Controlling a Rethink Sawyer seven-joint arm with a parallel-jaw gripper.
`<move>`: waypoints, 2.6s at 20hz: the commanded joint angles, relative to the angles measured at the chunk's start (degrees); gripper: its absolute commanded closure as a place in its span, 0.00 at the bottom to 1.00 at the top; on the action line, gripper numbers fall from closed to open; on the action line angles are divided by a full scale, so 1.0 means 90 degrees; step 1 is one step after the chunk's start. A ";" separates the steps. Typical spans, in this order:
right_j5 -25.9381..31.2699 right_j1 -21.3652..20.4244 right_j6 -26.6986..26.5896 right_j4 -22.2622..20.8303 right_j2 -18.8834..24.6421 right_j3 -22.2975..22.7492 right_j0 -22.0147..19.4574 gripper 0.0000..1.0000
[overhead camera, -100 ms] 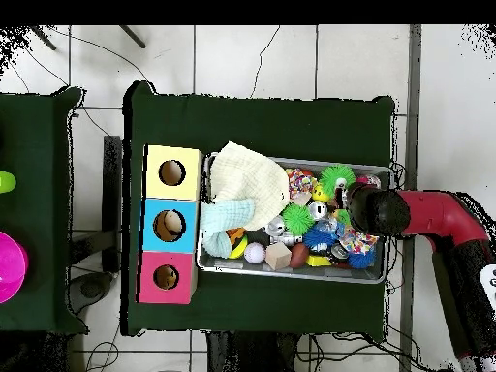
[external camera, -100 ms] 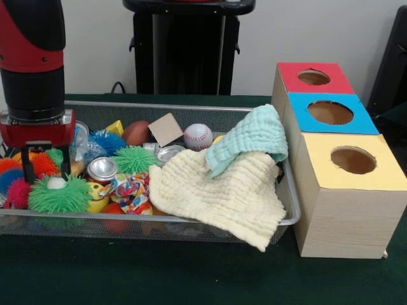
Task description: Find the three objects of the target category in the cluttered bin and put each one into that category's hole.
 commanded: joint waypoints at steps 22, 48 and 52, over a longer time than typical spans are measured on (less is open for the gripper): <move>-0.0564 0.0523 -0.1086 -0.0457 -0.0199 0.0265 -0.0074 1.00; -0.0418 0.0130 0.1698 0.3022 -0.1147 0.3181 0.0674 1.00; -0.1151 0.0229 0.1543 0.2713 -0.1498 0.2972 0.0916 1.00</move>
